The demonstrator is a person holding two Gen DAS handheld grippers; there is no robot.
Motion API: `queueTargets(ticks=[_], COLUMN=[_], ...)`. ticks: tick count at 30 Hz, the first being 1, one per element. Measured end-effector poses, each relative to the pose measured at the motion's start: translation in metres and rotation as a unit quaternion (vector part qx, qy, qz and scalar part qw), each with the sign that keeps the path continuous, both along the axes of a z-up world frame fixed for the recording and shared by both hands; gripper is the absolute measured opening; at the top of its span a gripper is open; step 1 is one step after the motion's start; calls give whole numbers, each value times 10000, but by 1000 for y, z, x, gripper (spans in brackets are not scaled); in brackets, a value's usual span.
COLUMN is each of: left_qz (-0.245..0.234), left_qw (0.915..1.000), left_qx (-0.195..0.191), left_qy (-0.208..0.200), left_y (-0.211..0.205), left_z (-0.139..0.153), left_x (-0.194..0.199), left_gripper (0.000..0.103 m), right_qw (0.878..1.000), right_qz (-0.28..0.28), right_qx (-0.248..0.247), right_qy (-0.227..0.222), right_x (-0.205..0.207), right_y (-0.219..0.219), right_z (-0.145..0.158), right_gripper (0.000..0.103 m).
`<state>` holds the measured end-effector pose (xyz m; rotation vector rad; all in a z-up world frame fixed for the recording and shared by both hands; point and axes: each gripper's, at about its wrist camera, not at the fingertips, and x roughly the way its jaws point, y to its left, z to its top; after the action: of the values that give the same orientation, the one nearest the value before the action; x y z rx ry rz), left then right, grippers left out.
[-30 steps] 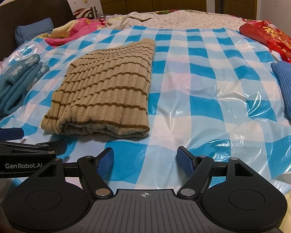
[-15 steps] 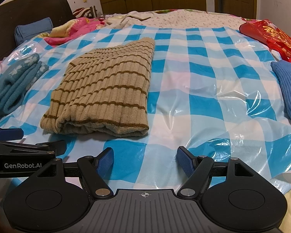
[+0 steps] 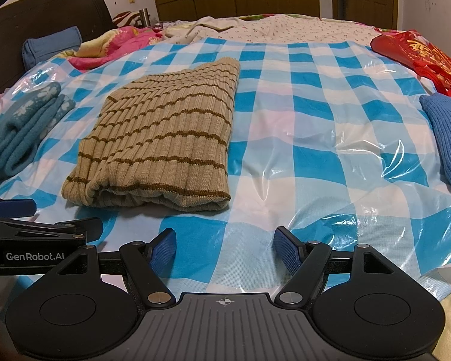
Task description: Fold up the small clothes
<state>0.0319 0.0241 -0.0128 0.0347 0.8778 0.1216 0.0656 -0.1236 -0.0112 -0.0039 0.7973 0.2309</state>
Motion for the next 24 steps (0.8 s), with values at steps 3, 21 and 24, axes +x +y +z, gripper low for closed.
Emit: queueTargets(ticks=[3, 21, 24], left_qz=[1, 0, 0], left_qw=[10000, 10000, 10000], left_qx=[-1, -14, -8], left_qy=[5, 33, 32], left_y=[0, 1, 1], left_z=[0, -3, -2], left_x=[0, 0, 0], left_gripper=[103, 103, 103], right_qw=[10000, 10000, 10000], right_qz=[1, 0, 0], right_qx=[-1, -6, -5], right_qy=[1, 3, 4], right_x=[0, 0, 0], right_y=[0, 0, 0], right_z=[0, 0, 0], right_gripper=[73, 73, 73])
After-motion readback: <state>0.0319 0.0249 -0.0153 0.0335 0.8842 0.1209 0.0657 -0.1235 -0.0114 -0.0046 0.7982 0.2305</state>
